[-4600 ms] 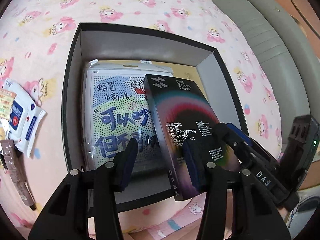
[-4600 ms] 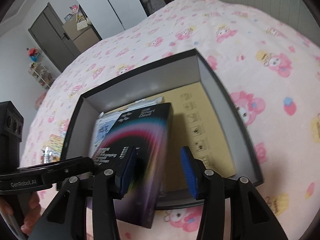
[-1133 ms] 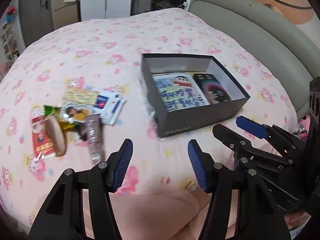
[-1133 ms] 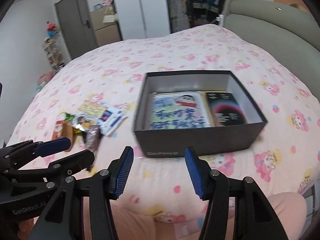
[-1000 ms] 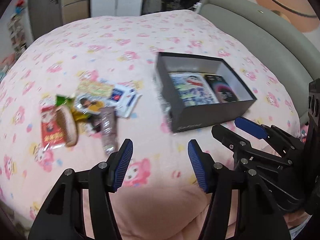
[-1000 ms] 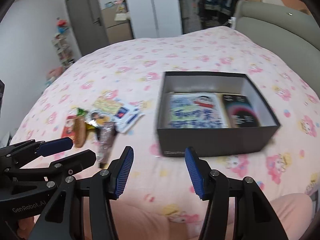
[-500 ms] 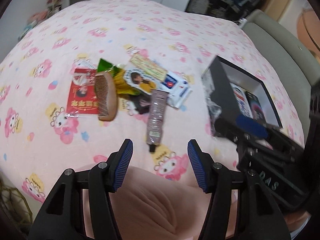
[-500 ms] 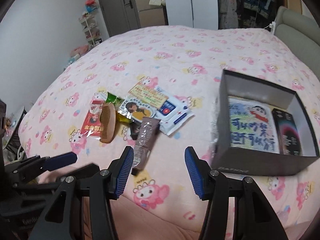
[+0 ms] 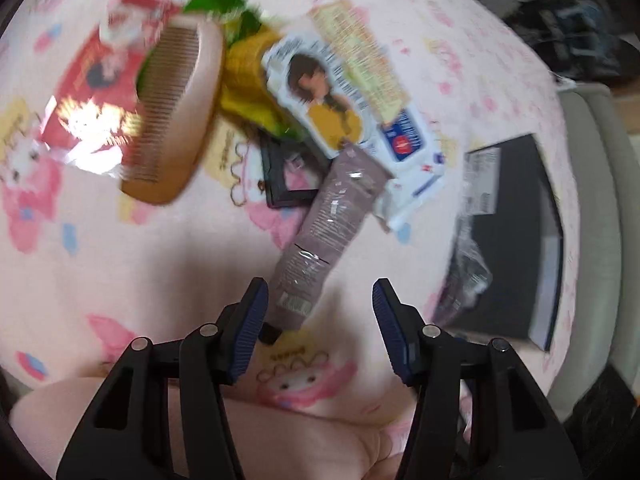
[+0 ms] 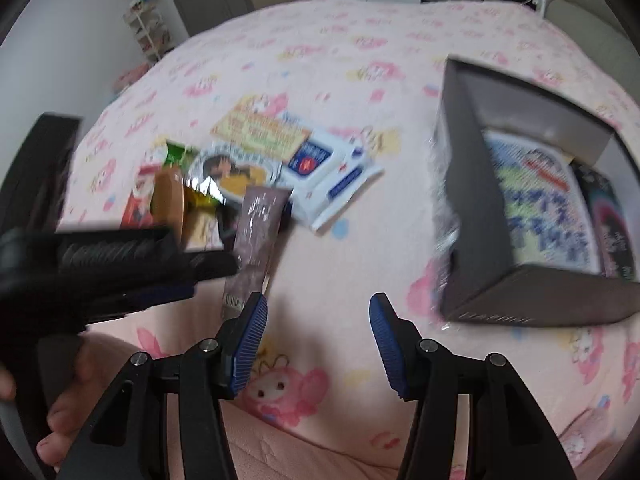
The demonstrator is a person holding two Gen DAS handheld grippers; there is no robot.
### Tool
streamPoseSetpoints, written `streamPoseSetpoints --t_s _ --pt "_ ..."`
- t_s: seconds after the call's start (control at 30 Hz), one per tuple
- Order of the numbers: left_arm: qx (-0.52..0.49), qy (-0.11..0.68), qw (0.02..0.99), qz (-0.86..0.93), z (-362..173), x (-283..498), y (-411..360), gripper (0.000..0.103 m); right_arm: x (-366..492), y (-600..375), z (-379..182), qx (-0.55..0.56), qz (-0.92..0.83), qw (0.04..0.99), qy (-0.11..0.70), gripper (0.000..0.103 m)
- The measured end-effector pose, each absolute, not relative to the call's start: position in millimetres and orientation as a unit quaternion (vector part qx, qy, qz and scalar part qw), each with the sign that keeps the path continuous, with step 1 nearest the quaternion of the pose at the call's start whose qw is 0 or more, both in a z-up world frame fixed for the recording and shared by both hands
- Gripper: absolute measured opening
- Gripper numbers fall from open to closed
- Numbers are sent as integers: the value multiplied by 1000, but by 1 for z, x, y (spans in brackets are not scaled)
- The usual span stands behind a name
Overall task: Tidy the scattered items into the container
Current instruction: 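Move the left gripper toward the brown tube lying on the bed, then close the left gripper around the middle of the brown tube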
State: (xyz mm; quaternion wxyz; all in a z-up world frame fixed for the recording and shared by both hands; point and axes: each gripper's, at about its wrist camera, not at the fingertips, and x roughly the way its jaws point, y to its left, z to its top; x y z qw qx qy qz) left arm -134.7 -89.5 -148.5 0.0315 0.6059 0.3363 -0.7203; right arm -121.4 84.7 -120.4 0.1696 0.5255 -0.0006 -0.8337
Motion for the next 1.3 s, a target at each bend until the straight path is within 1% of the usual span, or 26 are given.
streamPoseSetpoints --t_s 0.17,0.27,0.3,0.33,0.47,0.6,0.73,0.77,0.8,0.83,0.87,0.9,0.97,1.17,1.3 --pt "627 336 37 -702 -164 -144 -83 53 -130 86 -131 531 -830 171 -3 50" --pt "639 337 -16 -691 -165 -148 -69 53 -129 91 -133 532 -830 171 -5 50" --pt "641 340 -41 -687 -166 -148 -63 52 -128 94 -134 533 -829 169 -6 50" --pt "641 343 -62 -684 -165 -147 -59 47 -126 97 -137 537 -828 161 -3 50" --pt "625 350 -97 -691 -155 -143 -51 47 -118 108 -144 547 -822 159 -5 50" --pt "612 343 -60 -710 -150 -141 -57 47 -116 104 -147 550 -816 176 1 50" --pt "632 324 -42 -703 -159 -144 -53 47 -120 86 -163 559 -800 216 7 51" --pt "637 318 -43 -701 -161 -145 -50 46 -121 82 -170 565 -794 225 10 50" --pt "641 317 -47 -697 -163 -146 -48 41 -121 81 -176 570 -790 224 9 50" --pt "643 320 -57 -693 -165 -145 -47 38 -120 81 -182 574 -788 221 8 49" --pt "643 322 -71 -691 -165 -145 -44 34 -119 84 -185 574 -790 216 10 39" --pt "644 320 -82 -690 -165 -144 -41 34 -117 88 -185 572 -793 209 13 33" --pt "650 302 -90 -692 -163 -142 -30 33 -114 96 -182 570 -795 207 6 26" --pt "659 280 -164 -678 -161 -128 9 33 -109 138 -164 567 -802 185 -22 26" --pt "639 235 -149 -717 -147 -121 21 35 -105 157 -161 564 -810 159 -25 26"
